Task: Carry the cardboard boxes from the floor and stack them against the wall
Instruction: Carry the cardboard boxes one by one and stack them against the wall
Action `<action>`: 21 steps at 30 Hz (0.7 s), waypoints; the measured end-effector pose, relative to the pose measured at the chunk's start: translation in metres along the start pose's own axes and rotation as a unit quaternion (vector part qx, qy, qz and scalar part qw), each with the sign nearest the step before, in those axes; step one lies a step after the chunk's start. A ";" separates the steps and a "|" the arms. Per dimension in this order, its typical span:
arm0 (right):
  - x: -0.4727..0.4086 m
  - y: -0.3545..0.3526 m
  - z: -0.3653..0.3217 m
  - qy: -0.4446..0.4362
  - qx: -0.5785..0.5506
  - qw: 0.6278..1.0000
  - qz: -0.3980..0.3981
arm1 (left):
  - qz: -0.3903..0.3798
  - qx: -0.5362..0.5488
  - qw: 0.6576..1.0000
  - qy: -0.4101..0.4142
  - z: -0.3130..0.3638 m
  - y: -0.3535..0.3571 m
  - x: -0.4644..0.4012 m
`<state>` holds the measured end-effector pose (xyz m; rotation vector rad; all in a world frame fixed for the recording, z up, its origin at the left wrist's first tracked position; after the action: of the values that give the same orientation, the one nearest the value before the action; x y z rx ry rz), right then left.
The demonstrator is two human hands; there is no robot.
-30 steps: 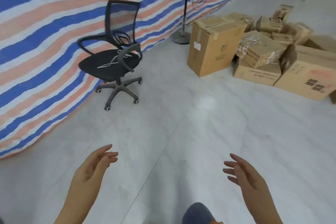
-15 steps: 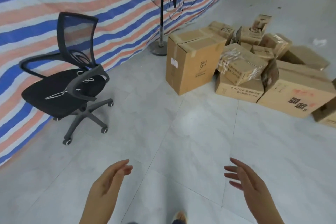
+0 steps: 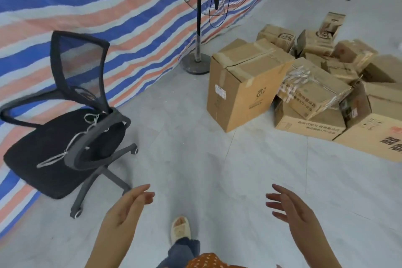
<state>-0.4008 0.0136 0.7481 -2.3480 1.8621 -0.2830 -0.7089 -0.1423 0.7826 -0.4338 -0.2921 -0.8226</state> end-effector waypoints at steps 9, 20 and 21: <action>-0.135 0.076 -0.051 0.006 0.060 0.998 0.001 | -0.061 -0.015 0.998 0.025 0.113 -0.005 -0.189; -0.324 0.077 -0.026 0.069 0.011 0.996 0.048 | -0.066 -0.066 0.995 0.022 0.184 0.070 -0.348; -0.349 0.076 -0.029 0.064 0.014 0.997 0.039 | -0.061 -0.070 0.995 0.019 0.195 0.078 -0.365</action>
<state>-0.5567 0.3364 0.7370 -2.2821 1.9879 -0.4572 -0.9030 0.2313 0.7824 -0.5334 -0.2279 -0.9744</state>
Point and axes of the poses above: each hand's wrist, its own x-axis away from the middle knuckle, its own y-axis out of the palm, z = x × y, the point moved 3 cm from there along -x, towards the middle knuckle, and after that the axes turned 13 degrees about -y, right-handed, at the moved point
